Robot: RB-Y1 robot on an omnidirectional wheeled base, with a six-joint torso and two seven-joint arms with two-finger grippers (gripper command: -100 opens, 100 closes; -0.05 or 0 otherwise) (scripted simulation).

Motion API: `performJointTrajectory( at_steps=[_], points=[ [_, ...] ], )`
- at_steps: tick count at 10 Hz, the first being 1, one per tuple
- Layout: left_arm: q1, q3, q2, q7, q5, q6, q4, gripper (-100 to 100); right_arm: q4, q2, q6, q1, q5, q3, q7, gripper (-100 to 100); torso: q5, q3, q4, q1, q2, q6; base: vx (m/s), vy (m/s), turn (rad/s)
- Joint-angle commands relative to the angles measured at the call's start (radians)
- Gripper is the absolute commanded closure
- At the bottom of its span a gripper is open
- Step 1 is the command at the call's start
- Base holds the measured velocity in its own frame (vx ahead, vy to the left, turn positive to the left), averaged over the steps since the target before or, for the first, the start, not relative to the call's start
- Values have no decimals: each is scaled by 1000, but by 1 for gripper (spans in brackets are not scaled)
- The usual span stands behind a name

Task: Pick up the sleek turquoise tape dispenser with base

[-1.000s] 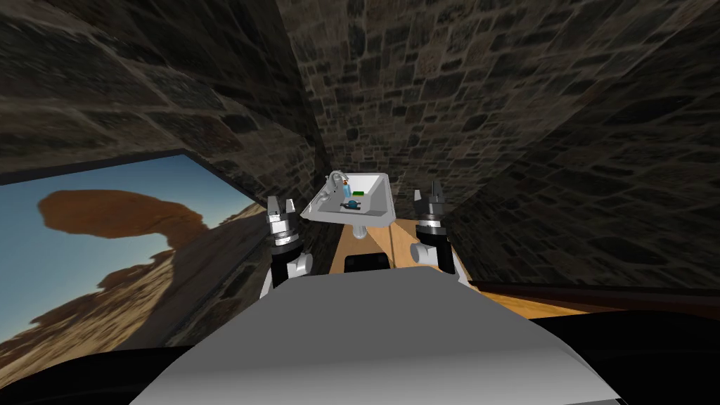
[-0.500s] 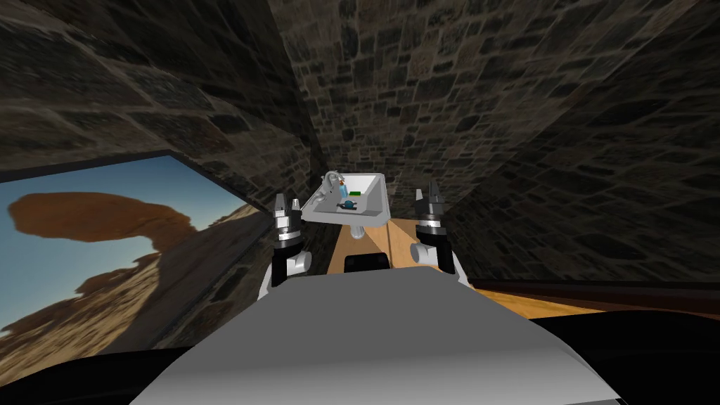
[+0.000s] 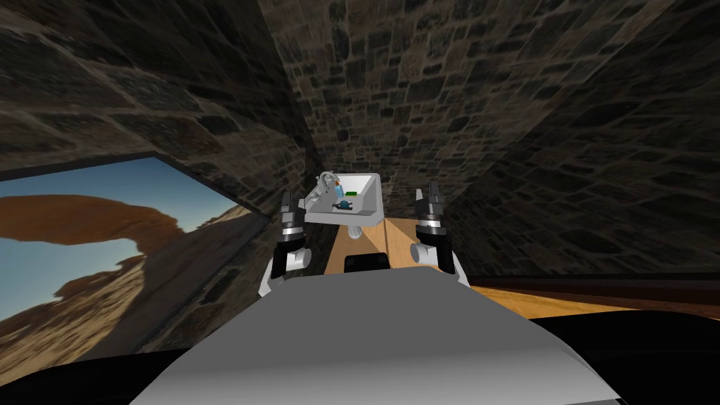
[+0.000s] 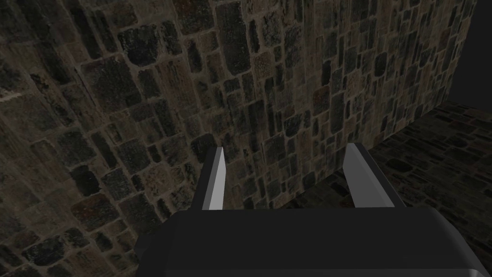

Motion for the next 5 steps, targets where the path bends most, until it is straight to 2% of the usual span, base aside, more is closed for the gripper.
performJointTrajectory(
  at_steps=[1, 2, 3, 4, 5],
  points=[
    [-17, -2, 21, 16, 29, 50, 5, -100, 0, 0, 0, 0, 0, 0, 0, 0, 0, 0, 0, 0, 0, 0, 1, -52, -43],
    [-17, -2, 21, 16, 29, 59, 5, -100, 0, 0, 0, 0, 0, 0, 0, 0, 0, 0, 0, 0, 0, 0, -6, -44, -17],
    [-36, -4, 39, 29, 54, 99, 14, -100, 0, 0, 0, 0, 0, 0, 0, 0, 0, 0, 0, 1, 0, 0, -11, -61, -38],
    [-36, -4, 39, 29, 54, 107, 14, -100, 0, 0, 0, 0, 0, 0, 0, 0, 0, 0, 0, 0, 0, 0, -11, -60, -15],
    [-55, -6, 58, 43, 81, 146, 23, -100, 0, 0, 0, 0, 0, 0, 0, 0, 0, 0, 0, 0, 0, 0, -9, -71, -39]
  ],
)
